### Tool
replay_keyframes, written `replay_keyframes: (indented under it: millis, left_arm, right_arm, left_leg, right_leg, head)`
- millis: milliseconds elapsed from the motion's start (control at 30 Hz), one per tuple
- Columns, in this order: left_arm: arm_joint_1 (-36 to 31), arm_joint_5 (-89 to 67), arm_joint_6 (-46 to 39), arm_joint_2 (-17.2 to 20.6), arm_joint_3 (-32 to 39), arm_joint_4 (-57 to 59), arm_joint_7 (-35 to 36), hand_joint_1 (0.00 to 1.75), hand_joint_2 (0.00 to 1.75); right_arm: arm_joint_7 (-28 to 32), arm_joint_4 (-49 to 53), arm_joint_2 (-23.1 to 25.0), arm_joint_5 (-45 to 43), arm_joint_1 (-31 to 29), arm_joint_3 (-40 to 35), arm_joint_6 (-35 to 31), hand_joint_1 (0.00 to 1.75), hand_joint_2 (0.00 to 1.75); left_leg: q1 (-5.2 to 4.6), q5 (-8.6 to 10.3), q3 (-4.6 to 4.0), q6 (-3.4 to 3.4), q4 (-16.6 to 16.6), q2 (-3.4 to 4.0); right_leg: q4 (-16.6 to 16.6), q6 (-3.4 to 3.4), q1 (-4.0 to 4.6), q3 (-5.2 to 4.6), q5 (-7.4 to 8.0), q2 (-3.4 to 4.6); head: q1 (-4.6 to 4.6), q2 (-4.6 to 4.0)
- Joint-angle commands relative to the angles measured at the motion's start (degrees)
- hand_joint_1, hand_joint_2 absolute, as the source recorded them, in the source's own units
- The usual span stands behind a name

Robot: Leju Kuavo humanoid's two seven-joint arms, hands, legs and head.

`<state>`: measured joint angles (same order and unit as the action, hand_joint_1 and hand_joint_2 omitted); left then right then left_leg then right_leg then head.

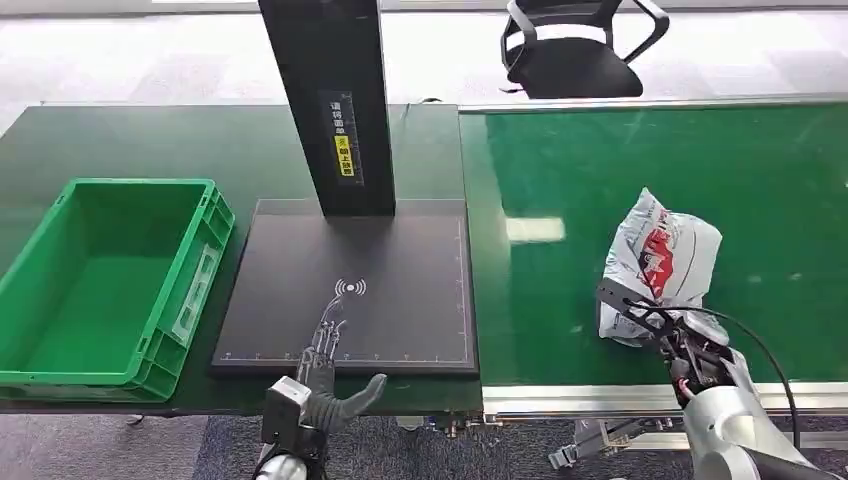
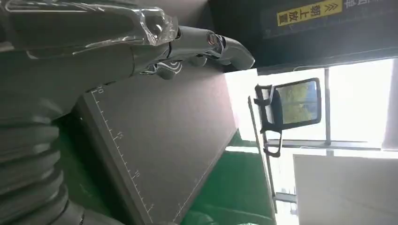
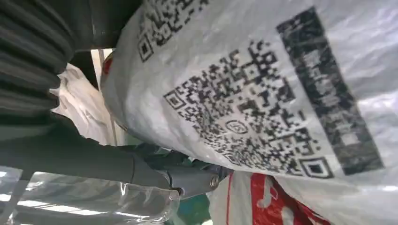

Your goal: Moved the parcel from conveyor to table for the left to box.

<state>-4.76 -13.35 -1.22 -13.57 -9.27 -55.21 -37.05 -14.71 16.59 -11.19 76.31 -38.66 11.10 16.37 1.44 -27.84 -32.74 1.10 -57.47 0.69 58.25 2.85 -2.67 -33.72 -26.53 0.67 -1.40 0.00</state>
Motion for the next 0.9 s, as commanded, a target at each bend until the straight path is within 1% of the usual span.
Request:
replay_keyframes:
  millis: [33, 167, 200, 267, 300, 367, 400, 433, 467, 500, 533, 567, 600, 633, 667, 700, 767, 800, 900]
  left_arm:
    - [-3.0, 1.0, -1.1, -4.1, -0.4, 6.4, -0.9, 0.00, 1.75]
    - [-2.1, 1.3, -1.0, -3.7, -0.4, 6.2, -1.4, 0.00, 1.75]
    - [-2.0, 1.3, -0.9, -3.7, -0.5, 5.9, -1.5, 0.00, 1.75]
    - [-1.9, 1.3, -0.8, -3.7, -0.5, 5.6, -1.4, 0.00, 1.75]
    - [-1.9, 1.3, -0.8, -3.7, -0.5, 5.5, -1.4, 0.00, 1.75]
    - [-1.7, 1.3, -0.7, -3.5, -0.5, 5.3, -1.4, 0.00, 1.75]
    - [-1.5, 1.3, -0.6, -3.4, -0.4, 5.0, -1.4, 0.00, 1.75]
    - [-1.0, 1.5, -0.7, -3.3, -0.1, 4.7, -1.5, 0.00, 1.75]
    - [-0.6, 1.5, -0.7, -3.2, -0.1, 4.3, -1.7, 0.00, 1.75]
    - [-0.1, 1.5, -0.7, -3.2, 0.1, 3.7, -1.8, 0.00, 1.75]
    - [0.4, 1.5, -0.7, -3.2, 0.2, 3.0, -1.8, 0.00, 1.75]
    - [0.9, 1.4, -1.0, -3.4, 0.4, 2.4, -2.1, 0.00, 1.75]
    - [1.2, 1.1, -1.2, -3.5, 0.4, 2.0, -2.1, 0.00, 1.75]
    - [1.4, 0.8, -1.8, -3.7, 0.3, 1.9, -2.1, 0.00, 1.75]
    - [1.5, 0.8, -1.9, -3.8, 0.2, 1.9, -2.2, 0.00, 1.75]
    - [1.4, 0.6, -2.3, -3.9, 0.2, 2.2, -2.3, 0.00, 1.75]
    - [1.1, 0.8, -3.2, -4.0, -0.1, 3.1, -2.9, 0.00, 1.75]
    - [1.1, 1.1, -3.9, -4.0, -0.2, 3.5, -3.0, 0.00, 1.75]
    - [1.1, 1.1, -4.0, -4.0, -0.2, 3.5, -3.0, 0.00, 1.75]
  right_arm:
    - [0.7, -3.3, 0.7, 2.0, 2.8, -2.2, 2.3, 1.75, 1.75]
    - [4.0, -3.0, 0.4, 1.2, 1.2, -1.6, 1.1, 1.75, 1.75]
    - [4.8, -2.8, 0.3, 0.9, 1.1, -1.2, 0.0, 1.75, 1.75]
    - [5.6, -2.6, 0.3, 0.6, 1.4, -1.0, -1.2, 1.75, 1.75]
    - [6.1, -2.4, 0.3, 0.4, 1.7, -0.8, -2.1, 1.75, 1.75]
    - [7.6, -2.0, 1.0, 0.1, 1.2, -0.5, -5.0, 1.75, 1.75]
    - [9.5, -1.3, 1.6, -0.4, 0.9, 0.1, -8.6, 1.75, 1.75]
    - [11.6, -0.9, 2.5, -1.2, -0.1, 0.8, -13.1, 1.75, 1.75]
    - [12.7, -0.6, 3.1, -1.6, -1.1, 1.2, -15.7, 1.75, 1.75]
    - [15.3, 0.1, 4.0, -3.1, -2.2, 2.5, -21.5, 1.75, 1.75]
    - [16.7, -0.1, 4.7, -4.0, -4.0, 3.3, -24.3, 1.75, 1.75]
    - [20.9, 1.5, 5.9, -7.0, -4.9, 5.8, -31.2, 1.75, 1.75]
    - [26.4, 2.9, 6.9, -10.8, -6.0, 8.5, -36.8, 1.75, 1.75]
    - [32.7, 4.9, 7.9, -15.5, -7.0, 11.3, -40.0, 1.75, 1.75]
    - [32.7, 4.8, 7.9, -15.6, -7.4, 11.2, -39.6, 1.75, 1.75]
    - [39.2, 7.2, 9.0, -21.0, -7.6, 14.1, -40.7, 1.75, 1.75]
    - [47.4, 10.4, 10.1, -29.5, -8.0, 16.0, -39.5, 1.75, 1.75]
    - [51.8, 12.7, 11.1, -35.1, -7.7, 16.3, -37.7, 1.75, 1.75]
    - [51.6, 12.9, 11.3, -35.2, -7.7, 16.0, -37.8, 1.75, 1.75]
  left_leg:
    - [0.09, 0.09, 0.10, -0.12, 0.1, -0.39]
    - [0.08, 0.06, 0.15, -0.11, 0.1, -0.30]
    - [0.09, 0.09, 0.16, -0.14, 0.2, -0.31]
    - [0.07, 0.00, 0.17, -0.07, 0.0, -0.16]
    - [0.08, 0.03, 0.17, -0.10, 0.1, -0.22]
    - [0.09, 0.03, 0.15, -0.09, 0.1, -0.26]
    - [0.09, 0.05, 0.17, -0.13, 0.1, -0.27]
    - [0.06, 0.00, 0.16, -0.09, 0.1, -0.12]
    - [0.06, 0.02, 0.16, -0.12, 0.1, -0.08]
    - [0.04, -0.02, 0.10, -0.08, 0.0, 0.02]
    - [0.03, -0.01, 0.08, -0.11, 0.1, 0.12]
    - [0.02, -0.02, 0.05, -0.13, 0.1, 0.28]
    - [-0.02, -0.03, -0.03, -0.11, 0.0, 0.28]
    - [-0.04, -0.05, -0.06, -0.12, 0.0, 0.47]
    - [-0.04, -0.03, -0.15, -0.09, 0.0, 0.34]
    - [-0.05, -0.02, -0.16, -0.10, 0.0, 0.24]
    - [-0.01, -0.01, -0.13, -0.15, 0.0, 0.20]
    - [-0.05, 0.00, -0.15, -0.10, 0.0, 0.18]
    - [-0.03, -0.01, -0.18, -0.09, 0.0, 0.18]
  right_leg:
    - [-0.2, -0.26, 0.14, 0.31, 0.01, -0.41]
    - [-0.2, -0.24, 0.12, 0.35, -0.01, -0.34]
    - [-0.2, -0.30, 0.15, 0.38, 0.02, -0.36]
    - [-0.1, -0.17, 0.10, 0.31, -0.04, -0.17]
    - [-0.1, -0.23, 0.12, 0.34, -0.02, -0.23]
    - [-0.1, -0.23, 0.13, 0.32, -0.03, -0.26]
    - [-0.2, -0.30, 0.14, 0.34, -0.01, -0.29]
    - [-0.1, -0.21, 0.10, 0.26, -0.03, -0.12]
    - [-0.1, -0.28, 0.11, 0.25, 0.01, -0.09]
    - [0.0, -0.20, 0.07, 0.17, -0.01, 0.02]
    - [0.0, -0.27, 0.08, 0.12, 0.04, 0.10]
    - [0.0, -0.31, 0.07, 0.02, 0.08, 0.25]
    - [0.1, -0.25, 0.02, -0.04, 0.06, 0.24]
    - [0.1, -0.30, 0.01, -0.18, 0.10, 0.41]
    - [0.1, -0.22, 0.00, -0.18, 0.07, 0.30]
    - [0.1, -0.20, -0.02, -0.16, 0.05, 0.22]
    - [0.1, -0.31, 0.05, -0.13, 0.06, 0.18]
    - [0.1, -0.20, -0.01, -0.13, 0.03, 0.14]
    - [0.1, -0.24, 0.01, -0.16, 0.01, 0.15]
  head:
    - [-0.02, 0.00]
    - [-0.02, 0.00]
    - [0.00, 0.00]
    - [0.00, 0.00]
    - [0.00, 0.00]
    - [-0.02, 0.00]
    - [0.00, 0.00]
    - [-0.02, 0.00]
    - [0.02, 0.00]
    - [-0.02, 0.00]
    - [0.00, 0.00]
    - [-0.02, 0.00]
    - [0.02, 0.00]
    - [0.00, 0.00]
    - [0.00, 0.00]
    - [0.02, 0.00]
    - [-0.02, 0.00]
    - [-0.02, 0.00]
    - [0.00, 0.00]
